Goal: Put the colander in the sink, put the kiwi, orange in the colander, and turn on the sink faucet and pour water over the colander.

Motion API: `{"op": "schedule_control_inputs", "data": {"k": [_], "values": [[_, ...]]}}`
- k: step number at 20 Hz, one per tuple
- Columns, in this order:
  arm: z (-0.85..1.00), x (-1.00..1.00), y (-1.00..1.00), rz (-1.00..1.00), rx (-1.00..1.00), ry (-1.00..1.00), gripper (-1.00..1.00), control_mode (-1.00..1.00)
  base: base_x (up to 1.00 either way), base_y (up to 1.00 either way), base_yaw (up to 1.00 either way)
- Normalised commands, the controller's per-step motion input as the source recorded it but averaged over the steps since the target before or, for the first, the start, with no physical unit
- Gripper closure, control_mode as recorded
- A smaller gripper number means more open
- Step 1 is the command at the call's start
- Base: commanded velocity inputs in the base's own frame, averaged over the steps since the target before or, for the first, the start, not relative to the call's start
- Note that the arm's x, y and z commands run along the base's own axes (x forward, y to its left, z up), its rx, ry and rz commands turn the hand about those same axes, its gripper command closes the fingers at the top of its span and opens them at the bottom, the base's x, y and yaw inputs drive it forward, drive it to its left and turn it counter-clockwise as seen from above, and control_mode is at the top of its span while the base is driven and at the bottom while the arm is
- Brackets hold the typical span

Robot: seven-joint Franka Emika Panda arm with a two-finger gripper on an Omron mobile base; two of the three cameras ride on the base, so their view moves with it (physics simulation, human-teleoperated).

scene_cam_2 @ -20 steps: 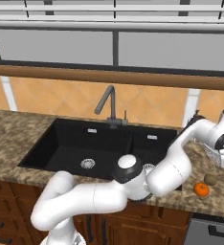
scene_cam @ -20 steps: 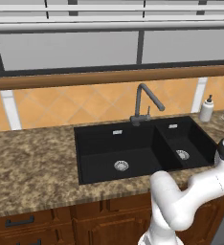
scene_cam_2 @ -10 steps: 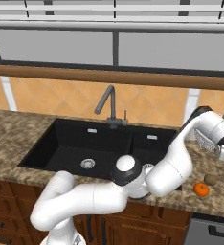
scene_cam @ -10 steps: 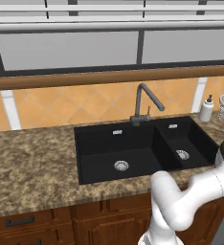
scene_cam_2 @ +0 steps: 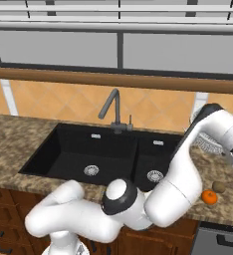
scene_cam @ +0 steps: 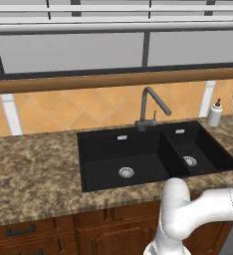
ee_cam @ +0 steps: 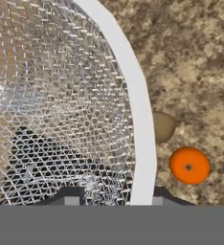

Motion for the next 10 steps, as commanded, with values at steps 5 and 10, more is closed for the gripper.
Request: {"op": "schedule_control_inputs", "data": {"k": [5,10], "values": [[0.34,-1.0,1.0,0.01,-0.23,-0.38,1.0,-1.0,0.0,0.0,0.0],[0.36,-1.0,1.0,-0.04,-0.19,-0.22,1.0,-1.0,0.0,0.0,0.0]]}}
